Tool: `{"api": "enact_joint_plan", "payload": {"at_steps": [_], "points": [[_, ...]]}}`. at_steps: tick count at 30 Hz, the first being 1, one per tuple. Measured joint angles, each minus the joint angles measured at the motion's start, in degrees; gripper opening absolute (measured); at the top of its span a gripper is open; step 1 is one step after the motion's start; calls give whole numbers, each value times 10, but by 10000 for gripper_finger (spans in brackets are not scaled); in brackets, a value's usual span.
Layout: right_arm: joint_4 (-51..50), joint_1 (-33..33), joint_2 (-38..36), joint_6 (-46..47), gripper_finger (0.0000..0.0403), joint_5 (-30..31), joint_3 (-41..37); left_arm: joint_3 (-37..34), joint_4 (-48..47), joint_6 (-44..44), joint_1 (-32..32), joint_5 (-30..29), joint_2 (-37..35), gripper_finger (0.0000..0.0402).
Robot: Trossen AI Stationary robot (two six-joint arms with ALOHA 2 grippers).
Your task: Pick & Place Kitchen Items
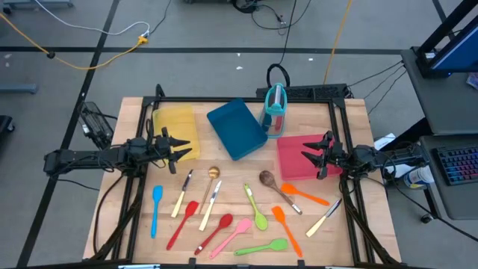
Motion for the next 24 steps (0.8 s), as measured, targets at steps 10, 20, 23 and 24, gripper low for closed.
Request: {"api": "enact_joint_plan", "payload": {"at_steps": [10,20,23,24], "points": [[0,0,0,0,151,0,0,0,0,0,0,0,0,145],[0,0,0,0,151,0,0,0,0,18,0,0,0,145],[0,0,0,0,151,0,0,0,0,19,0,0,0,145],[0,0,0,0,151,0,0,0,0,18,0,0,0,145]]}}
